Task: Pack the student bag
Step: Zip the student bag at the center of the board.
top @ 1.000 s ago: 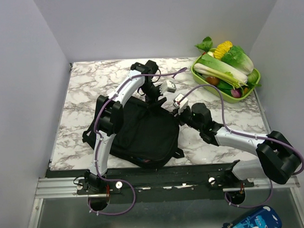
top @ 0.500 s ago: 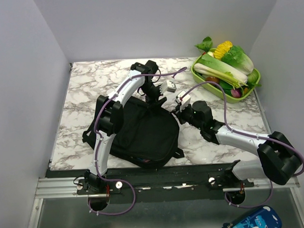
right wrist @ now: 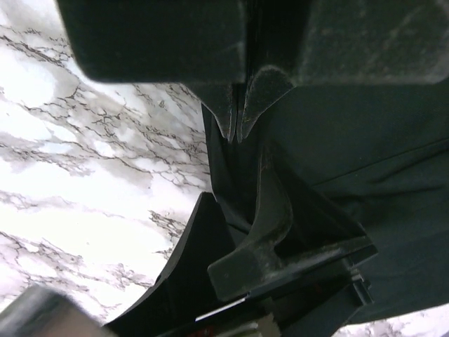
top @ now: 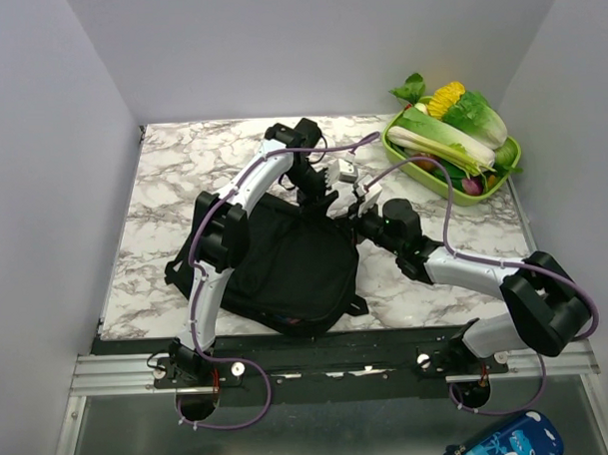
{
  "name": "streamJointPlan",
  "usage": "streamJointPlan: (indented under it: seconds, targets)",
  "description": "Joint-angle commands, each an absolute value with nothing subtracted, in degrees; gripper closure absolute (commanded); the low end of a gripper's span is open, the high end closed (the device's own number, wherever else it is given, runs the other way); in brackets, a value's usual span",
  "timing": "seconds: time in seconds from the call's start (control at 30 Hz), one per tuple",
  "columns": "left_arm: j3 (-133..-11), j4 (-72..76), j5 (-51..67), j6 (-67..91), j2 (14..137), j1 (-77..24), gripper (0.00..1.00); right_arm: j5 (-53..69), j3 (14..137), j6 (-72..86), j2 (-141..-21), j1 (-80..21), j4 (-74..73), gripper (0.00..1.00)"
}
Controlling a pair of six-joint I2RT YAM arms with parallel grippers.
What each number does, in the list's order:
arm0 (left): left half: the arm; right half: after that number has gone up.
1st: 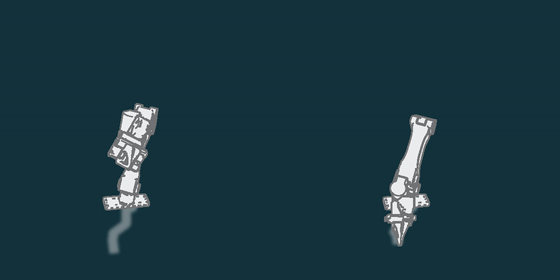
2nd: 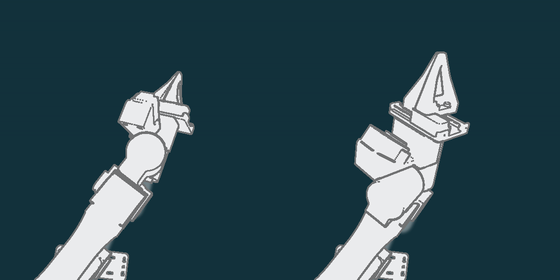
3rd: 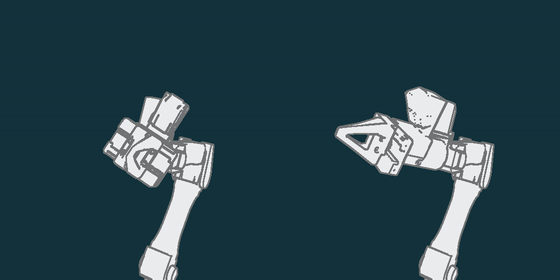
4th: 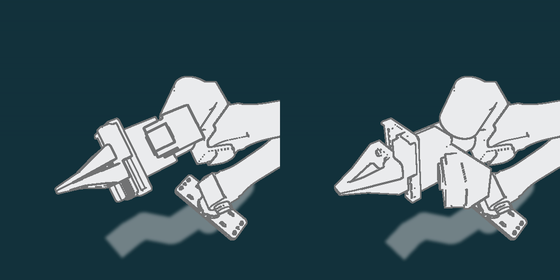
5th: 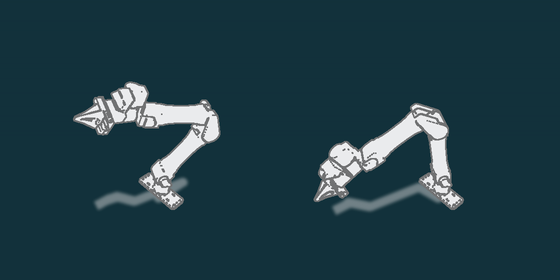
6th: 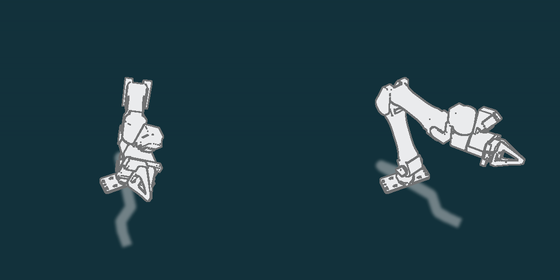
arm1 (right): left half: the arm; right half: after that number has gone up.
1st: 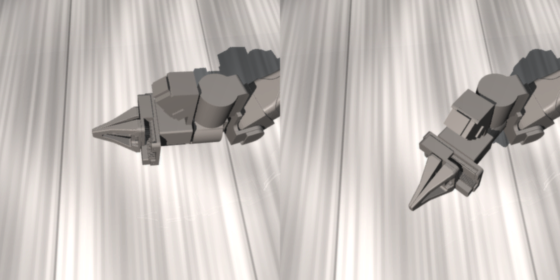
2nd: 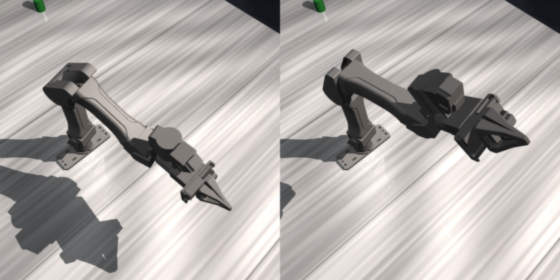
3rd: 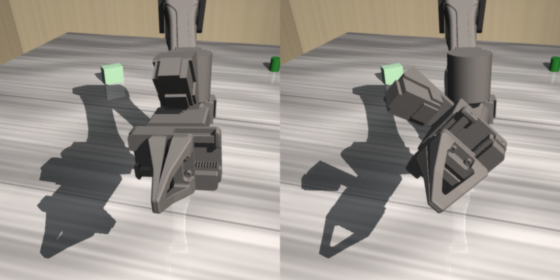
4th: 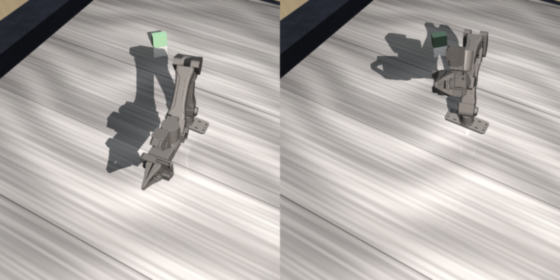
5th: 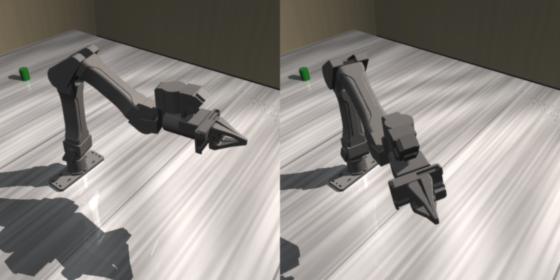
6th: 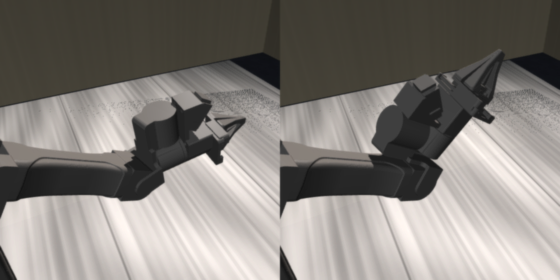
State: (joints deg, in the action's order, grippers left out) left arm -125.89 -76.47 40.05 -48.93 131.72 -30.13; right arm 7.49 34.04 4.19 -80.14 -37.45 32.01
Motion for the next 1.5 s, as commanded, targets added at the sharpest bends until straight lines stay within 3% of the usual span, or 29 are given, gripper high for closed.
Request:
streamJointPlan:
  seconds: [0.0,0.23,0.33,0.47,0.57,0.93,1.47]
  targets:
    - [-128.1,-78.5,43.5,-53.5,133.7,-30.2,0.34,4.4,35.6,7.1,-78.9,-37.4,32.9,0.99]
    - [-135.4,-82.5,41.9,-54.9,139.8,-30.2,0.37,-1.1,34.1,8.9,-75.7,-37.4,30.8,0.99]
    - [-135.2,-81.8,41.9,-54.9,139.8,-30.2,0.45,-2.4,34.1,9.8,-75.5,-37.4,29.7,0.99]
    - [-135.6,-83.8,41.2,-56.2,140.5,-30.2,0.81,-4.5,34.1,11.0,-75.0,-37.4,29.3,0.99]
    - [-135.7,-84.8,40.3,-56.5,140.8,-30.1,1.0,-7.0,34.8,11.3,-74.8,-37.4,27.9,0.99]
    - [-135.8,-82.9,37.5,-53.7,139.0,-27.0,1.0,-14.4,33.0,11.7,-68.6,-37.4,23.1,0.99]
    - [-137.2,-73.4,29.6,-43.4,138.8,-22.2,1.0,-11.4,28.8,18.0,-55.6,-38.0,11.3,0.99]
